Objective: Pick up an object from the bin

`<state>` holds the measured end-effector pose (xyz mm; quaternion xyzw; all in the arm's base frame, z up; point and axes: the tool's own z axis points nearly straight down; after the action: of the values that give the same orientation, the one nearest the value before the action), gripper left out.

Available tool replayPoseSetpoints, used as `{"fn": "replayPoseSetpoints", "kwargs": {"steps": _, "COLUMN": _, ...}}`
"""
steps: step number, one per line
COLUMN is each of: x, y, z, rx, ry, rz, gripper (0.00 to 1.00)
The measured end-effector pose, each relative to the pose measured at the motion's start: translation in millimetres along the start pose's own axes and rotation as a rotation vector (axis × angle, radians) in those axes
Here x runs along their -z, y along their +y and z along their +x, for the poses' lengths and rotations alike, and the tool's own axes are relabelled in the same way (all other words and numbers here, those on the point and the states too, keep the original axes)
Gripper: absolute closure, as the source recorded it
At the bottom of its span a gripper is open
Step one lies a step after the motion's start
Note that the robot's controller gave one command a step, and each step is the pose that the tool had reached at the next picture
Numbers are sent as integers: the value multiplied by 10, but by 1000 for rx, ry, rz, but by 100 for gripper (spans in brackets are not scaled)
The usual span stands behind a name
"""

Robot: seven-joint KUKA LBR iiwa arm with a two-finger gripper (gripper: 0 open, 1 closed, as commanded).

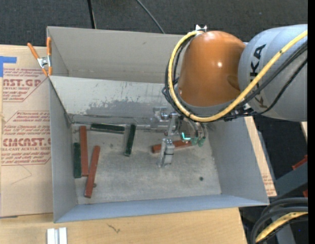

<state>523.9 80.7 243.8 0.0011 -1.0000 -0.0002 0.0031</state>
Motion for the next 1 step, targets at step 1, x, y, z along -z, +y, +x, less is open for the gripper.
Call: {"fn": "replayPoseSetpoints", "kwargs": {"steps": 1, "x": 39, "y": -4, "z": -16, "rx": -2, "ry": -8, "rz": -1, "gripper": 0}}
